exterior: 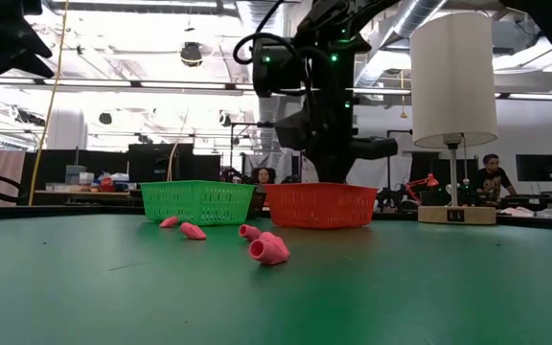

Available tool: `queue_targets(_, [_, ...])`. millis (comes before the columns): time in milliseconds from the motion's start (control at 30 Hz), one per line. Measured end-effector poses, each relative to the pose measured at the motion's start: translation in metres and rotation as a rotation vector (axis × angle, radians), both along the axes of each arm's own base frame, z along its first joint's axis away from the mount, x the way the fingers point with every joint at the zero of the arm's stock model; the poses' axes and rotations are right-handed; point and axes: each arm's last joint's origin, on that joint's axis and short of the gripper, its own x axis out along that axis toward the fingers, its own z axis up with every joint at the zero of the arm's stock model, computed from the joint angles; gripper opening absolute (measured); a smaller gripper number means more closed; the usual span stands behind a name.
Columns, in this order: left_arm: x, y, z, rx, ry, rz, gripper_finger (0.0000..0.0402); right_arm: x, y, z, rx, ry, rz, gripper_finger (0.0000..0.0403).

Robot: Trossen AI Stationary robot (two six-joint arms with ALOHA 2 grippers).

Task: Sort crayons
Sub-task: Put the brown crayon into the bin

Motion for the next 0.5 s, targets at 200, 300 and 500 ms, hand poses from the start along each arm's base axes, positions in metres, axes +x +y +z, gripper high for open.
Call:
queue_targets(200, [0.000, 0.000, 0.000, -0.017, 0.001, 0.000, 0.0213, -0.001, -0.002, -0.001, 0.018, 0.000, -0.008, 0.0036])
queue_targets(300, [0.000, 0.000, 0.000, -0.021, 0.002, -0.002, 0.0213, 0.000, -0.002, 0.000, 0.021, -0.016, -0.051, 0.0050])
queue_targets(500, [0.000, 0.000, 0.000, -0.030, 0.001, 0.002, 0.0213, 0.002, -0.002, 0.011, 0.026, -0.046, -0.120, 0.0076])
